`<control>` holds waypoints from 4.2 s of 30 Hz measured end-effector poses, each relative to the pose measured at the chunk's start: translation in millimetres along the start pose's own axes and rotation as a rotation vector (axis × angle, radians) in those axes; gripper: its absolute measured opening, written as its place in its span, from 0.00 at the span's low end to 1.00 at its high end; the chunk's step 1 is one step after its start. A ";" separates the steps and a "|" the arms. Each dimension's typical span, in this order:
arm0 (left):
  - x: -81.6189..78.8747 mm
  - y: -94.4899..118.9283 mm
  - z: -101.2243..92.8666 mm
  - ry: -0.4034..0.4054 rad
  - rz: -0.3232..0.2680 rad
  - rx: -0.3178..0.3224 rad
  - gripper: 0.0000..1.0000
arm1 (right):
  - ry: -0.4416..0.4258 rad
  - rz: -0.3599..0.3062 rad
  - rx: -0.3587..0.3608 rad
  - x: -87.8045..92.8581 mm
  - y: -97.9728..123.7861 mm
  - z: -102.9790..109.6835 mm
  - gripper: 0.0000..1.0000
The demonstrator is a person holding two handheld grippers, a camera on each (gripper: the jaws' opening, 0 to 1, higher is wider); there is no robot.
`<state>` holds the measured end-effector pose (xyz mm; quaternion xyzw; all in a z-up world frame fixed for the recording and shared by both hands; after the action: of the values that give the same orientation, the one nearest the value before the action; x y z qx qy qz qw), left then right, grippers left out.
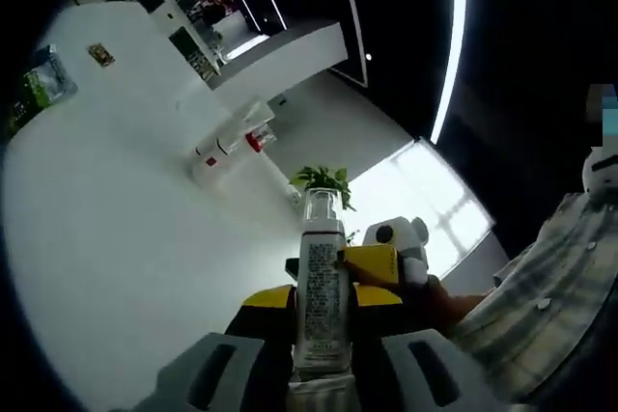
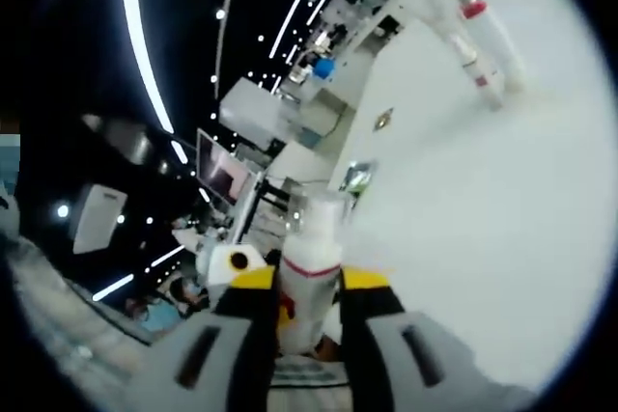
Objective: Arrange the skincare products in the storage area until every visible bottle or jar stands upright without overlapping.
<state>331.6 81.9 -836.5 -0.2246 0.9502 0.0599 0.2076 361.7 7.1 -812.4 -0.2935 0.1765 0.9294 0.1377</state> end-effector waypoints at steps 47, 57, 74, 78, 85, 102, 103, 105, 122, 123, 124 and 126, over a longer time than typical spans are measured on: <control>17.9 21.6 45.8 0.067 0.071 -0.309 0.36 | 0.526 -0.065 0.281 -79.4 20.4 -116.9 0.20; 22.8 36.1 43.7 0.114 0.063 -0.317 0.36 | 0.706 -0.148 0.384 -110.1 18.6 -148.2 0.20; 34.4 60.2 45.4 0.149 0.051 -0.390 0.36 | 0.820 -0.157 0.486 -129.4 5.9 -198.2 0.20; 34.9 60.1 46.4 0.160 0.053 -0.403 0.36 | 0.813 -0.176 0.483 -130.0 4.1 -204.0 0.21; 33.2 55.7 45.2 0.169 0.057 -0.401 0.35 | 0.796 -0.245 0.488 -132.2 8.1 -210.7 0.21; 31.7 52.7 45.4 0.193 0.044 -0.382 0.35 | 0.938 -0.203 0.506 -118.0 5.7 -199.5 0.21; 31.9 53.0 45.4 0.190 0.046 -0.382 0.35 | 0.940 -0.204 0.510 -118.9 4.6 -200.4 0.21; 31.7 54.2 45.3 0.190 0.046 -0.383 0.35 | 0.940 -0.209 0.513 -120.5 3.3 -202.6 0.21; 33.6 63.3 46.5 0.208 0.023 -0.410 0.34 | 0.922 -0.241 0.571 -140.9 -5.2 -214.8 0.22; 34.1 62.9 47.1 0.207 0.027 -0.411 0.34 | 0.919 -0.240 0.572 -141.9 -5.4 -215.8 0.22; 34.3 62.6 47.0 0.206 0.030 -0.410 0.34 | 0.917 -0.238 0.573 -142.5 -5.3 -216.8 0.22; 34.6 61.4 47.0 0.201 0.040 -0.411 0.34 | 0.911 -0.225 0.576 -143.5 -5.3 -218.4 0.22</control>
<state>293.1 132.5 -892.4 -0.2481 0.9382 0.2335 0.0604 585.4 -99.3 -895.6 -0.6334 0.4331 0.6020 0.2208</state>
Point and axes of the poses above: the point that each gripper's makers call its tool centre point, and the gripper's own axes: y roughly backward along the fingers, z roughly to its left, x roughly out of its underside, the point moved 5 cm from there along y, roughly backward along the fingers, and after that the axes turned 5 degrees about y, right-handed, at the moved point
